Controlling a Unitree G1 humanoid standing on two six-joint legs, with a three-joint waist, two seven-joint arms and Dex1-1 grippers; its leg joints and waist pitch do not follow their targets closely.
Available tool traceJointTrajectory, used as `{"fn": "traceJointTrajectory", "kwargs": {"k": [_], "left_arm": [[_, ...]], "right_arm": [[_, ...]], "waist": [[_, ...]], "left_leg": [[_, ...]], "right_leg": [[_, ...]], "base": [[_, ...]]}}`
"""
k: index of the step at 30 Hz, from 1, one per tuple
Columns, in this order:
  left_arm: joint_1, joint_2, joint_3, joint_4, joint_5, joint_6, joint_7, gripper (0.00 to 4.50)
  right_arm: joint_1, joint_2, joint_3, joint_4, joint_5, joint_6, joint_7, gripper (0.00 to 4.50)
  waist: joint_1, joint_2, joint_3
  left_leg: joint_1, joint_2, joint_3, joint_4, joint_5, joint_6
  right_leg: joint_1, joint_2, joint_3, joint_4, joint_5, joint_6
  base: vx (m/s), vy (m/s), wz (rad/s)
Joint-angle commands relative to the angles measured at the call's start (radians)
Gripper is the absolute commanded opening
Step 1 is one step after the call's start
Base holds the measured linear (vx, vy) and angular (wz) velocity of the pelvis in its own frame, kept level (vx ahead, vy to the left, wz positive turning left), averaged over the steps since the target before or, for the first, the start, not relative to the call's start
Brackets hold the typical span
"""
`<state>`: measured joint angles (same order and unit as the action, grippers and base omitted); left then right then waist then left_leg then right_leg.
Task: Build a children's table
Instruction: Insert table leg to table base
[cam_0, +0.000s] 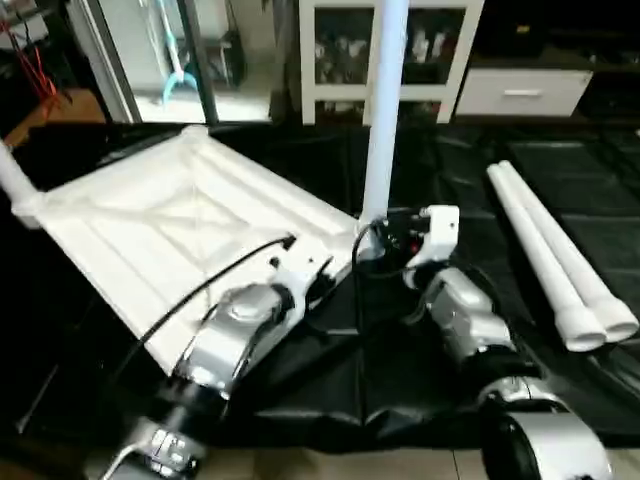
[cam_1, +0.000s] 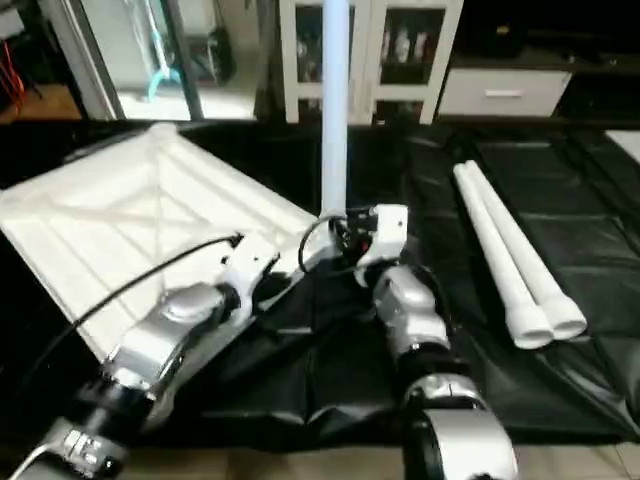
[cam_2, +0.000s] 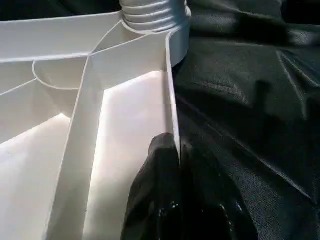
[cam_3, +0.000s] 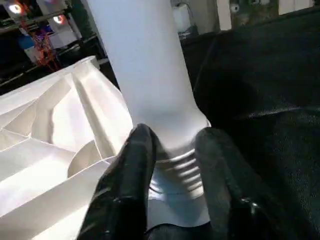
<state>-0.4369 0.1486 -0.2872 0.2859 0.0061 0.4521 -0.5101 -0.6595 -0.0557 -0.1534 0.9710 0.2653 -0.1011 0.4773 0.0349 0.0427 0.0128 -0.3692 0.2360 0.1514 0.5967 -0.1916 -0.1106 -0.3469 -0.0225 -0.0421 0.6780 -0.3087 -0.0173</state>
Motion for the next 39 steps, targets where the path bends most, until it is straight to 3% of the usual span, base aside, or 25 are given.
{"fn": "traceJointTrajectory", "kwargs": {"k": [1, 3, 4, 7, 8, 9, 12, 17, 19, 26, 29, 31, 34, 37, 39], "left_arm": [[0.024, 0.000, -0.058, -0.069, -0.031, -0.078, -0.113, 0.00], [0.064, 0.045, -0.061, -0.105, -0.043, -0.094, -0.164, 0.00], [0.092, 0.079, -0.059, -0.133, -0.055, -0.097, -0.197, 0.00], [0.146, 0.139, -0.050, -0.193, -0.090, -0.107, -0.267, 0.00], [0.163, 0.157, -0.046, -0.215, -0.103, -0.100, -0.287, 0.00], [0.179, 0.174, -0.043, -0.235, -0.113, -0.097, -0.306, 0.00], [0.226, 0.239, -0.034, -0.298, -0.146, -0.075, -0.377, 0.00], [0.243, 0.277, -0.025, -0.320, -0.159, -0.076, -0.406, 0.00], [0.238, 0.271, -0.020, -0.313, -0.144, -0.077, -0.395, 0.00], [0.206, 0.235, 0.002, -0.258, -0.113, -0.076, -0.316, 0.00], [0.192, 0.230, 0.014, -0.237, -0.102, -0.079, -0.291, 0.00], [0.189, 0.232, 0.017, -0.234, -0.100, -0.080, -0.294, 0.00], [0.189, 0.232, 0.019, -0.235, -0.098, -0.081, -0.299, 0.00], [0.190, 0.230, 0.014, -0.239, -0.098, -0.080, -0.313, 0.00], [0.190, 0.230, 0.014, -0.239, -0.098, -0.080, -0.313, 0.00]], "right_arm": [[0.008, 0.003, 0.000, 0.023, 0.007, 0.011, 0.069, 1.23], [0.003, -0.043, -0.006, 0.006, 0.021, -0.010, 0.132, 1.44], [0.006, -0.084, 0.002, -0.006, 0.005, -0.028, 0.154, 1.52], [0.006, -0.146, -0.021, -0.033, 0.042, 0.000, 0.254, 1.72], [0.009, -0.170, -0.014, -0.043, 0.044, 0.011, 0.301, 1.99], [0.012, -0.192, -0.003, -0.050, 0.041, 0.017, 0.351, 2.03], [0.030, -0.261, 0.028, -0.107, 0.063, 0.094, 0.570, 2.31], [0.035, -0.312, 0.056, -0.146, 0.100, 0.188, 0.758, 2.74], [0.034, -0.327, 0.074, -0.149, 0.090, 0.205, 0.792, 2.84], [0.020, -0.338, 0.087, -0.078, -0.015, 0.087, 0.668, 3.34], [0.022, -0.378, 0.126, -0.037, -0.091, 0.020, 0.605, 3.71], [0.036, -0.404, 0.143, -0.036, -0.109, 0.017, 0.624, 3.78], [0.055, -0.432, 0.164, -0.040, -0.141, -0.005, 0.648, 4.04], [0.079, -0.430, 0.131, -0.080, -0.083, 0.026, 0.740, 4.24], [0.079, -0.430, 0.131, -0.080, -0.083, 0.026, 0.740, 4.43]], "waist": [[0.001, -0.016, -0.044], [0.001, -0.015, -0.041], [0.000, -0.022, -0.039], [0.005, -0.015, -0.038], [0.006, -0.014, -0.040], [0.015, -0.013, -0.042], [0.022, -0.017, -0.041], [0.030, -0.019, -0.041], [0.032, -0.027, -0.040], [0.039, -0.026, -0.040], [0.039, -0.025, -0.039], [0.038, -0.023, -0.038], [0.037, -0.027, -0.043], [0.033, -0.024, -0.046], [0.034, -0.025, -0.050]], "left_leg": [[-0.004, -0.013, 0.006, -0.044, -0.024, 0.065], [-0.005, -0.013, 0.006, -0.045, -0.033, 0.075], [-0.007, -0.013, 0.007, -0.046, -0.034, 0.077], [-0.008, -0.012, 0.007, -0.044, -0.021, 0.079], [-0.004, -0.010, 0.008, -0.044, -0.011, 0.078], [0.006, -0.006, 0.012, -0.039, -0.008, 0.084], [-0.008, -0.013, 0.013, -0.038, 0.006, 0.110], [-0.003, -0.013, 0.014, -0.037, 0.006, 0.109], [-0.005, -0.013, 0.015, -0.036, 0.010, 0.110], [-0.003, -0.012, 0.015, -0.036, 0.027, 0.097], [-0.002, -0.015, 0.016, -0.036, 0.015, 0.080], [-0.006, -0.017, 0.016, -0.035, 0.008, 0.076], [-0.010, -0.021, 0.016, -0.030, 0.035, 0.089], [-0.013, -0.023, 0.016, -0.025, 0.051, 0.115], [-0.013, -0.022, 0.013, -0.023, 0.070, 0.129]], "right_leg": [[0.049, -0.080, 0.045, -0.087, 0.399, -0.157], [0.049, -0.080, 0.043, -0.089, 0.387, -0.153], [0.048, -0.079, 0.042, -0.090, 0.378, -0.153], [0.048, -0.076, 0.044, -0.090, 0.359, -0.149], [0.046, -0.074, 0.044, -0.089, 0.366, -0.150], [0.038, -0.071, 0.047, -0.086, 0.392, -0.159], [0.048, -0.066, 0.042, -0.078, 0.469, -0.142], [0.046, -0.063, 0.037, -0.078, 0.459, -0.128], [0.047, -0.063, 0.037, -0.079, 0.451, -0.128], [0.041, -0.067, 0.039, -0.079, 0.420, -0.129], [0.045, -0.067, 0.039, -0.083, 0.386, -0.136], [0.048, -0.066, 0.040, -0.085, 0.377, -0.133], [0.054, -0.060, 0.040, -0.078, 0.449, -0.123], [0.055, -0.056, 0.036, -0.073, 0.540, -0.108], [0.056, -0.054, 0.032, -0.065, 0.602, -0.101]], "base": [[0.000, 0.000, 0.00], [0.000, 0.000, 0.00], [0.000, 0.000, 0.00], [0.000, 0.000, 0.00], [0.000, 0.000, 0.00], [0.000, 0.000, 0.00], [0.000, 0.000, 0.00], [0.000, 0.000, 0.00], [0.000, 0.000, 0.00], [0.000, 0.000, 0.00], [0.000, 0.000, 0.00], [0.000, 0.000, 0.00], [0.000, 0.000, 0.00], [0.000, 0.000, 0.00], [0.000, 0.000, 0.00]]}}
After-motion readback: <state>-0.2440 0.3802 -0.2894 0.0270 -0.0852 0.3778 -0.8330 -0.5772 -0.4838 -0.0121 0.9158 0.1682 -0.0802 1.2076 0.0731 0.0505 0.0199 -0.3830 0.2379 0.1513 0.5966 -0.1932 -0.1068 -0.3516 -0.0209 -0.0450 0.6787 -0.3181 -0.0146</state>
